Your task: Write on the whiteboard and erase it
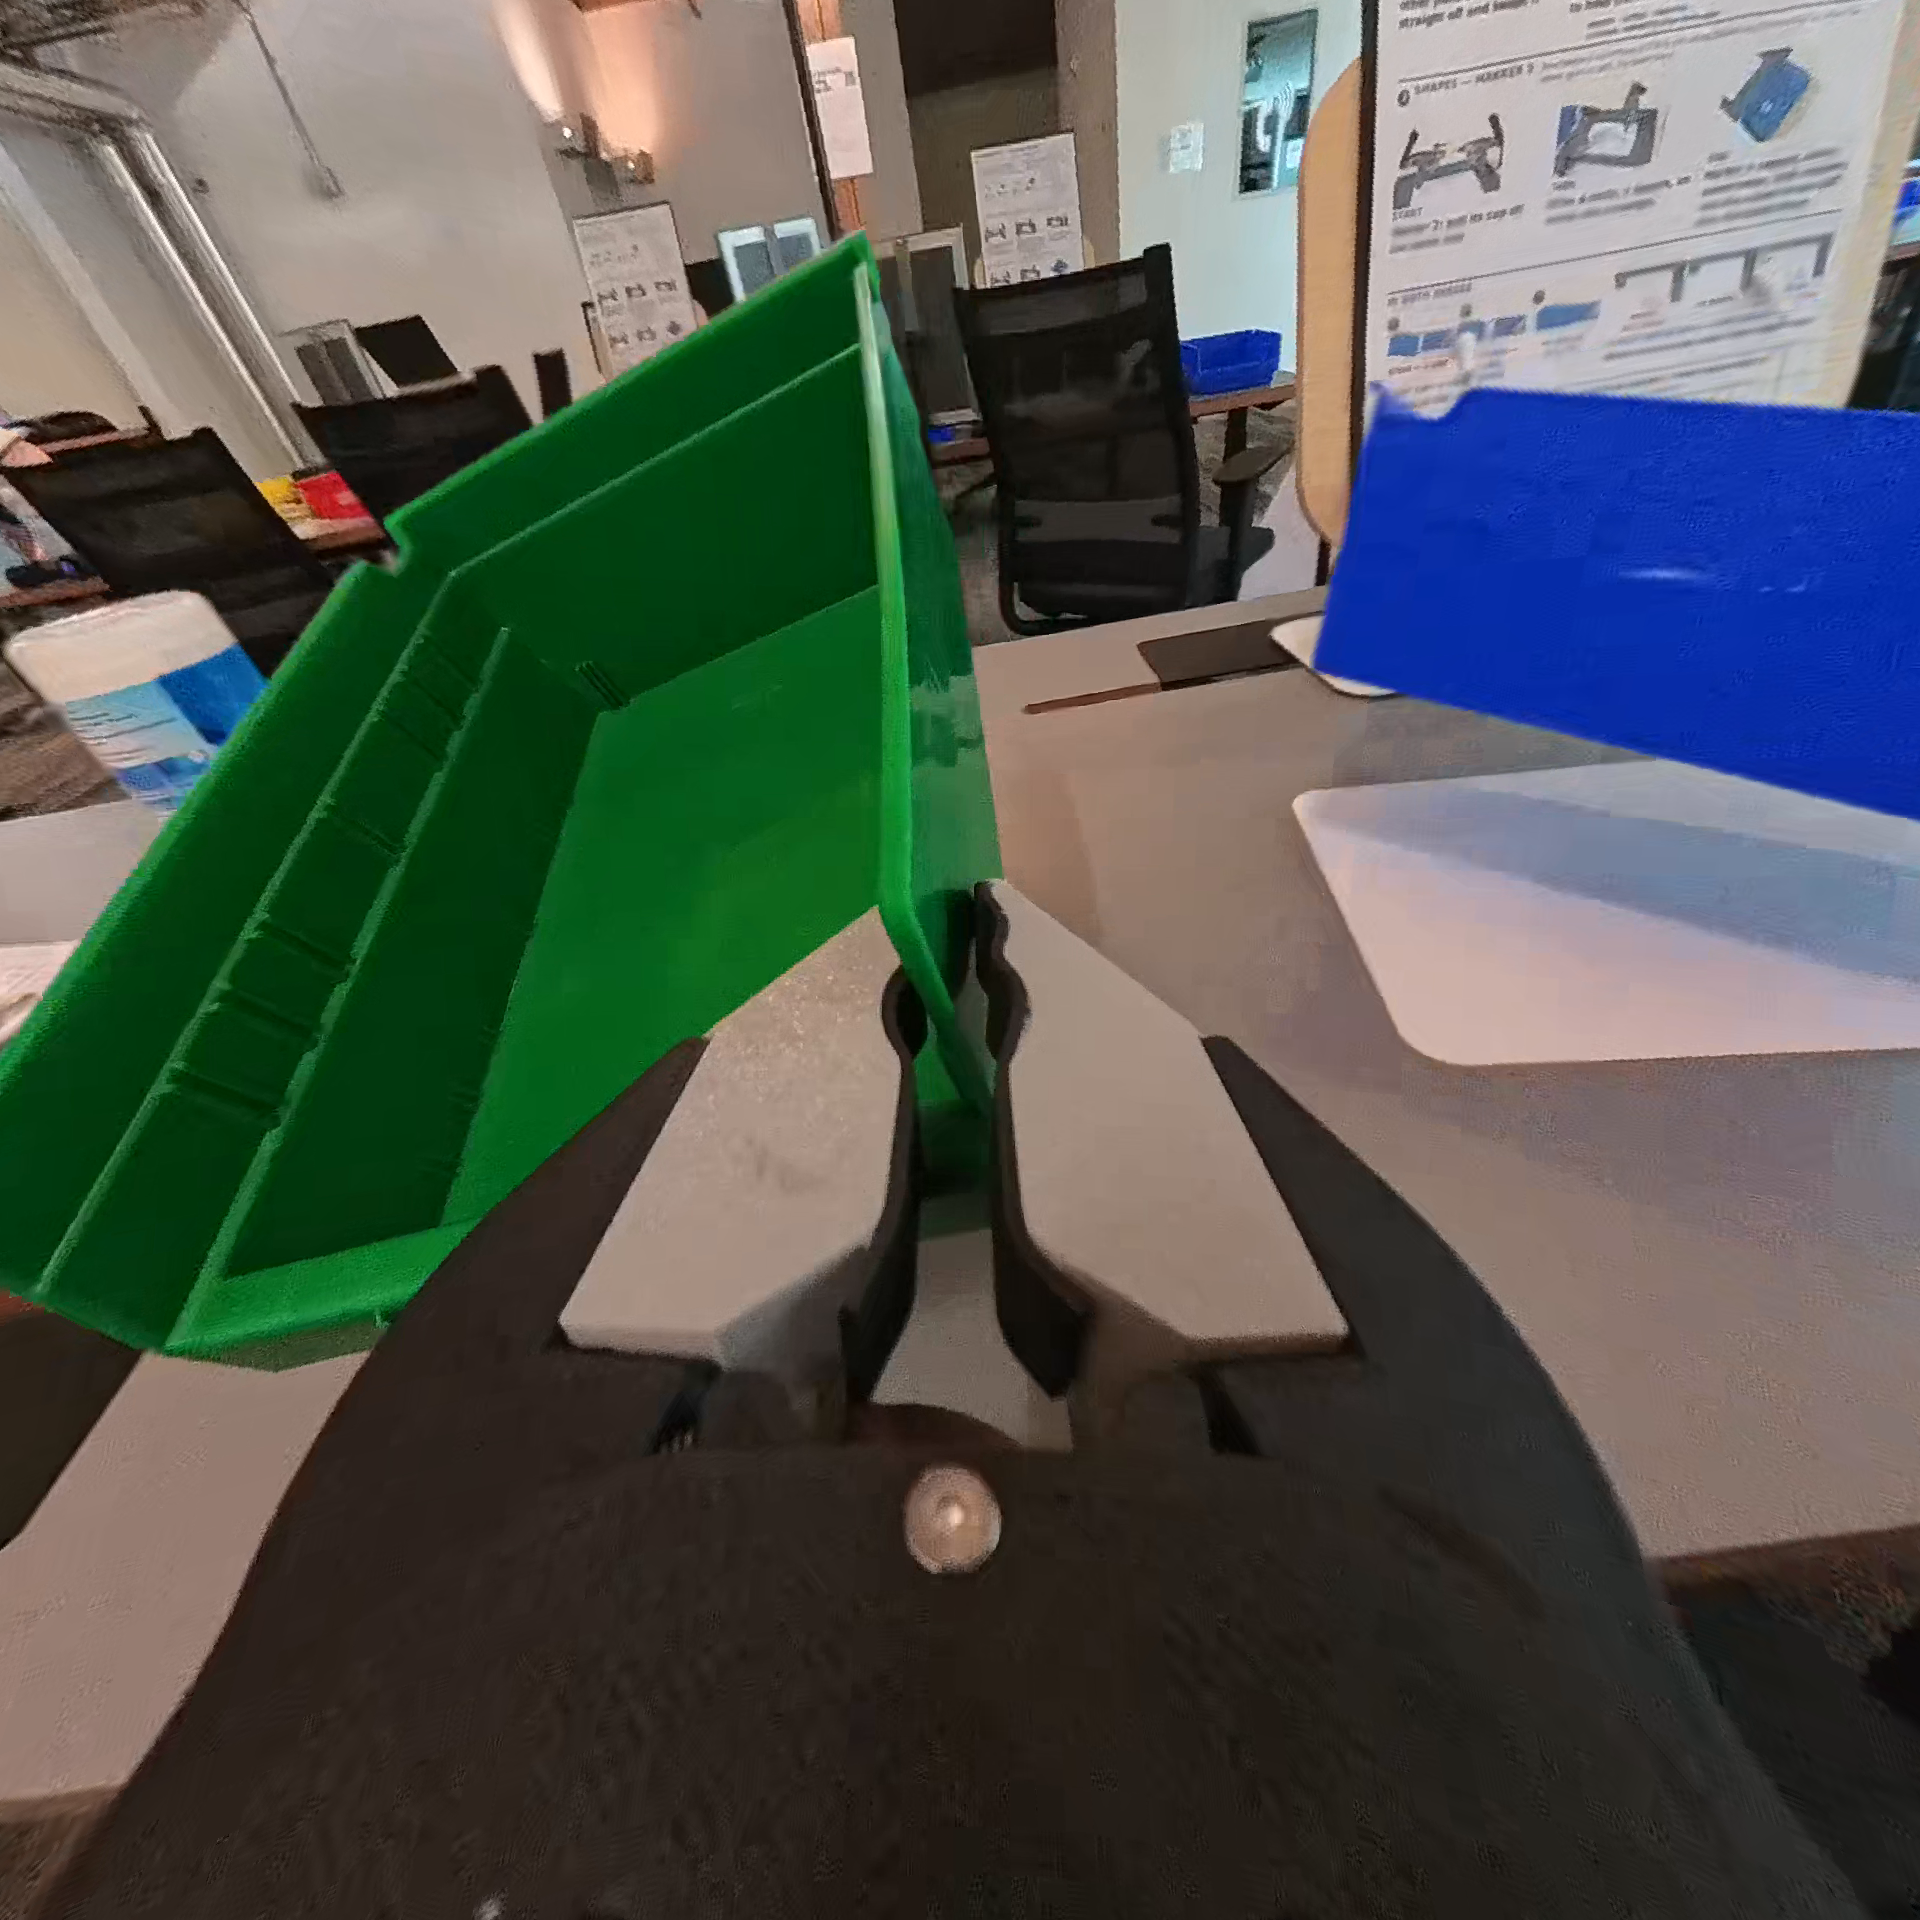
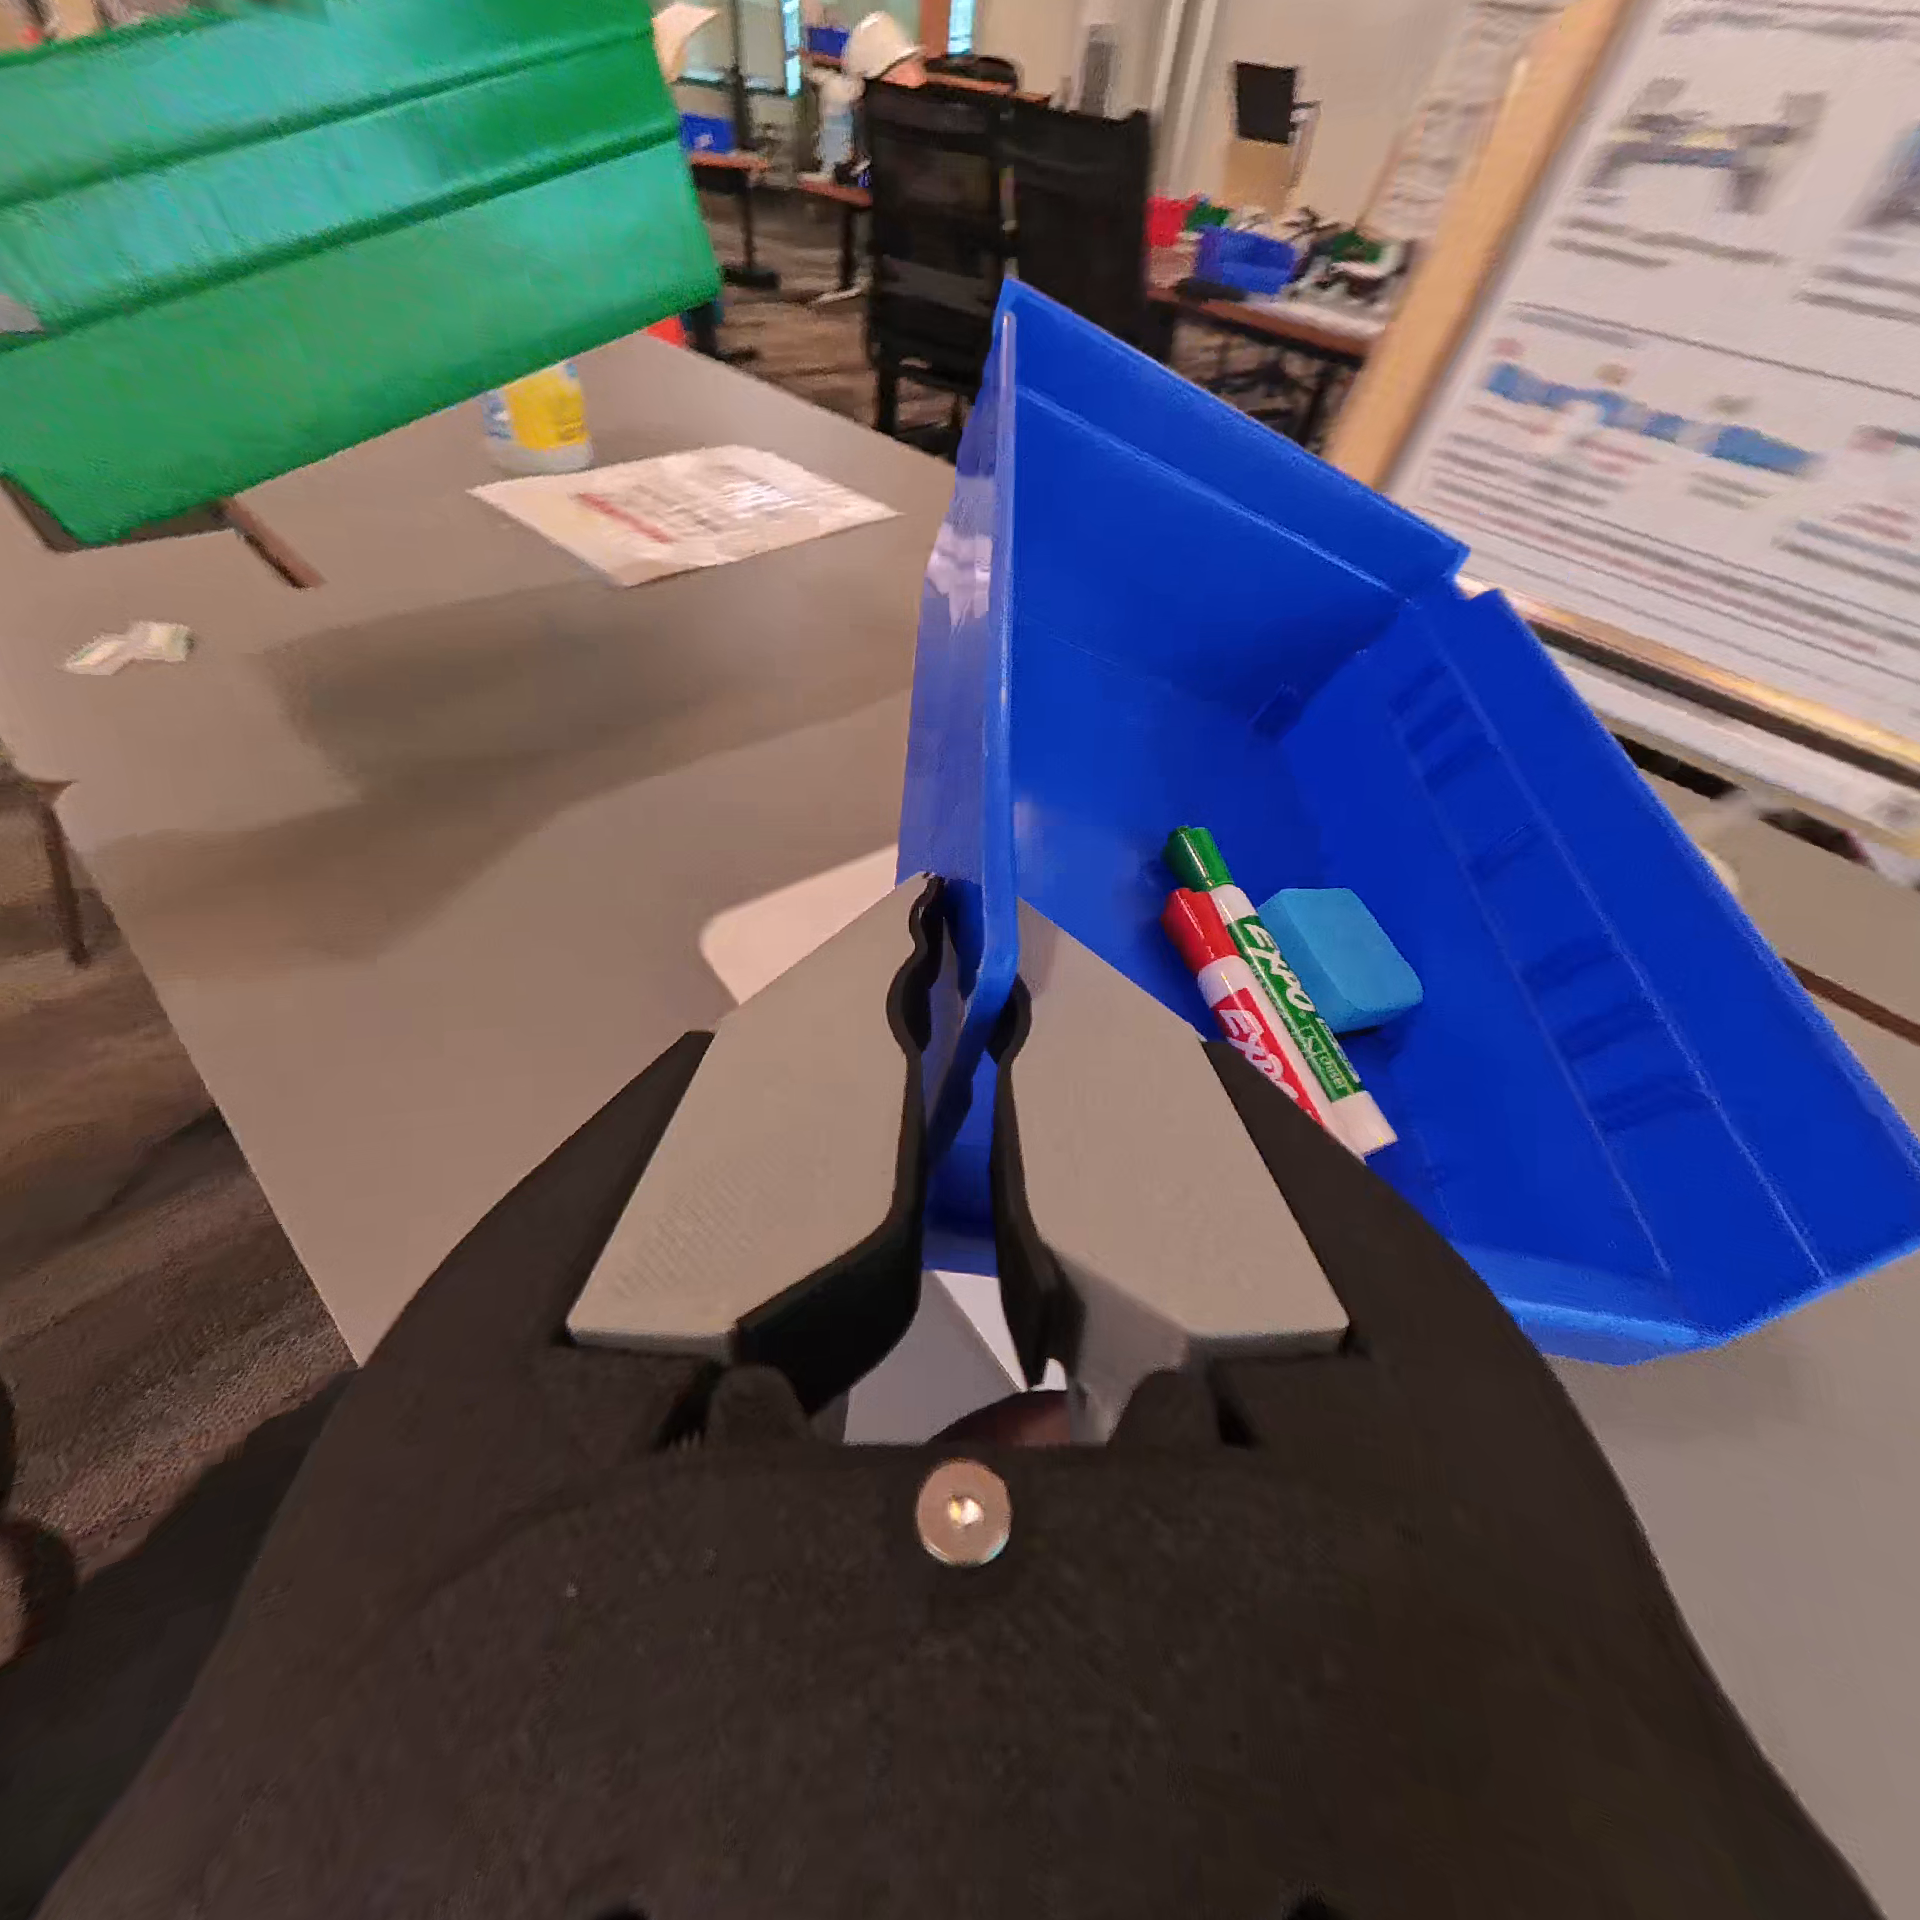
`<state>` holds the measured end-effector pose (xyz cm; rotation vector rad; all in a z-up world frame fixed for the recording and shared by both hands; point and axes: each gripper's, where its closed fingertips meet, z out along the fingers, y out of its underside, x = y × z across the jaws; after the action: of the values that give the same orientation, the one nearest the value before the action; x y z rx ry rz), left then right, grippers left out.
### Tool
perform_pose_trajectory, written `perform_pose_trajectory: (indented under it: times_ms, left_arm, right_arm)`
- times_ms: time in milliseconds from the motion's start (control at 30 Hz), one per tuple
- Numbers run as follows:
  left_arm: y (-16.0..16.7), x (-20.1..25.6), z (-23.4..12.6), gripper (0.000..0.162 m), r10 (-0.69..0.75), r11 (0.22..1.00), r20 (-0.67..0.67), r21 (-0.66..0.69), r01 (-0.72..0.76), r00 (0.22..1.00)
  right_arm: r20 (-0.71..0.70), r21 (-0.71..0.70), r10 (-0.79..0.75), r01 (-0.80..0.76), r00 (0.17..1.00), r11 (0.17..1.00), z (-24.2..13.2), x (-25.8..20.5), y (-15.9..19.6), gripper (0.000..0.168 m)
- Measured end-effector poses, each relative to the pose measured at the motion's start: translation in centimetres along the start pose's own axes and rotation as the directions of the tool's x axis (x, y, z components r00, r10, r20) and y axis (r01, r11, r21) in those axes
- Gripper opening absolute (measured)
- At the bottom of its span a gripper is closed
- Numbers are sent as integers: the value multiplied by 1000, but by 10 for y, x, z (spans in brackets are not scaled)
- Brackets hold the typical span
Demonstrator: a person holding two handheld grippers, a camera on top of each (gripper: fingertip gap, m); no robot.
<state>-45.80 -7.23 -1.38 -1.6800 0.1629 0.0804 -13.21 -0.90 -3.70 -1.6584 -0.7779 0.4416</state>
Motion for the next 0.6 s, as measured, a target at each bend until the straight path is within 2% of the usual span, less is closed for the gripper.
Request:
perform_pose_trajectory:
  times_ms: [133,233,333,367,400,433,500,533,600]
  left_arm:
    - [13,-17,-30,3,-6,1000,53,-5,7,999]
    - [25,-27,-50,4,-10,1000,91,-21,12,996]
    - [38,-34,-67,4,8,999,127,-45,-2,992]
    - [42,-37,-72,4,4,999,133,-48,2,991]
    - [45,-39,-76,4,-3,999,136,-50,10,991]
    - [49,-42,-80,4,-10,998,139,-52,18,990]
    - [54,-49,-89,4,-18,998,152,-55,27,988]
    - [58,-52,-93,5,-24,998,157,-58,33,987]
    - [66,-57,-99,5,-27,997,167,-64,38,986]
  right_arm:
    - [87,-75,-46,53,995,996,92,-72,-12,2]
    - [130,-159,-29,49,991,986,161,-120,-9,3]
    - [98,-194,-91,109,991,975,213,-157,-3,3]
    - [106,-247,-98,122,989,961,227,-172,5,3]
    - [122,-303,-109,142,987,942,238,-186,15,3]
    - [150,-326,-129,172,980,930,248,-201,20,12]
    - [175,-318,-195,243,965,917,252,-218,13,20]
    - [187,-270,-230,275,955,923,248,-225,0,20]
    - [188,-133,-343,370,920,919,230,-227,-30,32]
